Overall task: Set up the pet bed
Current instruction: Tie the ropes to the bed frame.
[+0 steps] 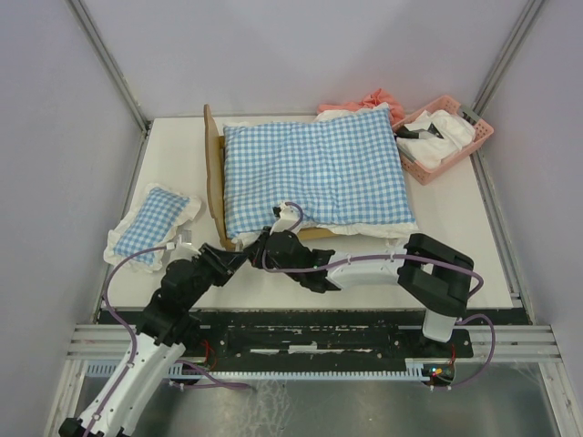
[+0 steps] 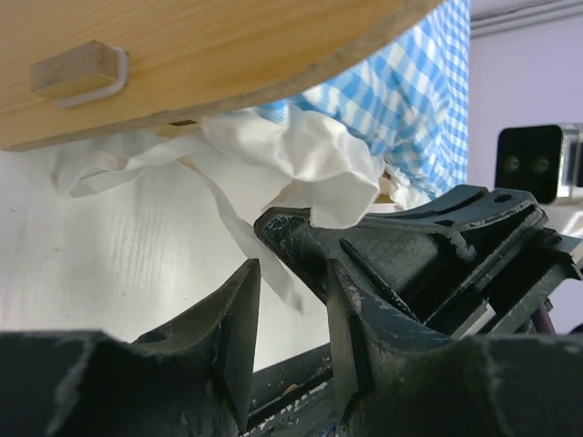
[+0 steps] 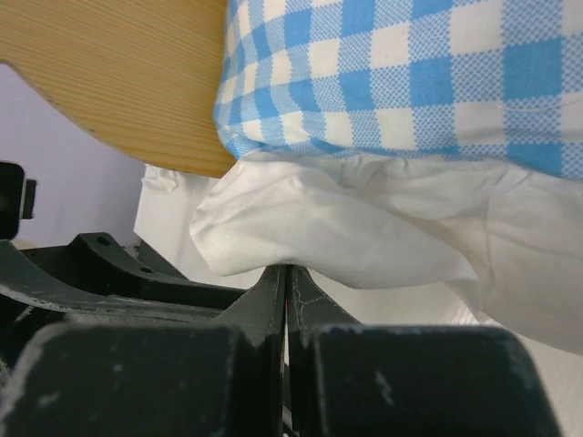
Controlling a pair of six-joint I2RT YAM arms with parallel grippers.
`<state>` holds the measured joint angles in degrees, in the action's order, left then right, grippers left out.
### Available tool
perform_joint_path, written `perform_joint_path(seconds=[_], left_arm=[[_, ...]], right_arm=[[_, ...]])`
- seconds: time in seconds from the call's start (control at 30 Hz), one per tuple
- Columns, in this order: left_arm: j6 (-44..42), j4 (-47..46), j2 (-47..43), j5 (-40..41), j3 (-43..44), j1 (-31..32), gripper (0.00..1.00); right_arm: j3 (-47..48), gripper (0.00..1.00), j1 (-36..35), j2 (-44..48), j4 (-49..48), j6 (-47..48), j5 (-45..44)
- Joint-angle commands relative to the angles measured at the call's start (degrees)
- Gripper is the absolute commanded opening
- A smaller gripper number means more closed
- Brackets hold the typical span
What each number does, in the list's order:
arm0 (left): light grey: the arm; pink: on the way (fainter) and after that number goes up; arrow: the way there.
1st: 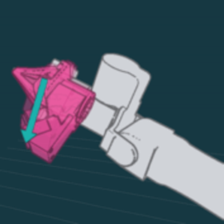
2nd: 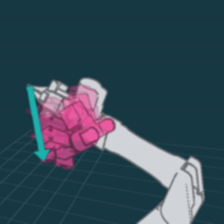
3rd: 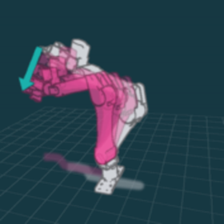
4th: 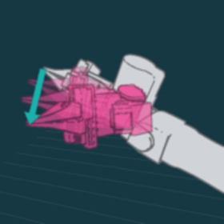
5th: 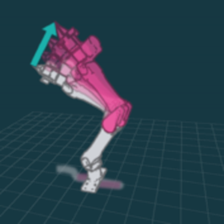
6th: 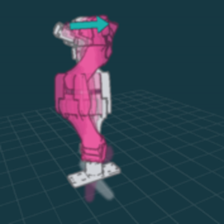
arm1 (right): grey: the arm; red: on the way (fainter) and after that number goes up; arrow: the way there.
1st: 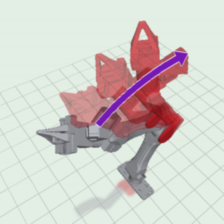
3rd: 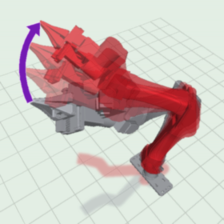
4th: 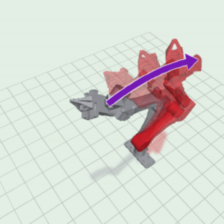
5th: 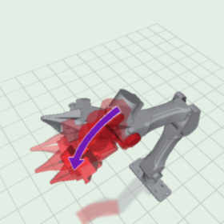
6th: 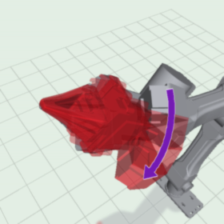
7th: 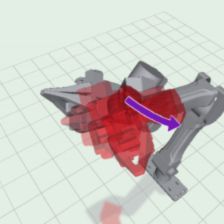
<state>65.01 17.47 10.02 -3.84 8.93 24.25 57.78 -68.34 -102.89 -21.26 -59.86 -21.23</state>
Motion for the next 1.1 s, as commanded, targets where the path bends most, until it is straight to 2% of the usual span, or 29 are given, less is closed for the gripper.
perform_joint_path(seconds=[0.0, 0.3, 0.37, 0.47, 0.6, 0.77, 0.93, 1.07], left_arm=[[-3.0, -0.4, -2.9, -2.3, 0.7, 0.0, 0.42], [-1.7, 1.1, -5.0, -1.4, -1.0, 0.0, 0.41], [0.0, 4.5, -4.7, 1.8, -0.2, 0.0, 0.41], [0.8, 7.1, -3.3, 6.6, 0.5, 0.0, 0.40], [-3.5, 2.5, 4.0, 7.8, 0.4, 0.1, 0.37], [-12.7, -1.6, 17.5, 10.0, 3.3, 0.1, 0.39], [-16.5, -4.1, 27.9, 11.7, 5.8, 2.4, 0.42], [-18.3, -4.2, 31.6, 16.0, 8.0, 6.5, 0.42]], right_arm=[[-0.5, 0.02, 0.2, 3.9, -5.5, -3.9, 1.9], [-1.1, 0.02, 0.3, 3.2, -6.7, -6.0, 2.1], [-0.4, 0.02, 0.5, 3.2, -6.0, -1.8, 1.4], [1.2, 0.02, 0.5, 3.6, 1.6, 6.5, -1.7], [-3.3, 0.14, 0.5, 6.5, -0.1, 12.1, -5.0], [-4.3, 0.24, 0.5, 10.6, 3.3, 19.5, -7.9], [-7.6, 0.30, 0.5, 14.3, 2.4, 25.2, -12.1], [-10.2, 0.30, 0.5, 16.4, 1.0, 28.1, -14.9]])
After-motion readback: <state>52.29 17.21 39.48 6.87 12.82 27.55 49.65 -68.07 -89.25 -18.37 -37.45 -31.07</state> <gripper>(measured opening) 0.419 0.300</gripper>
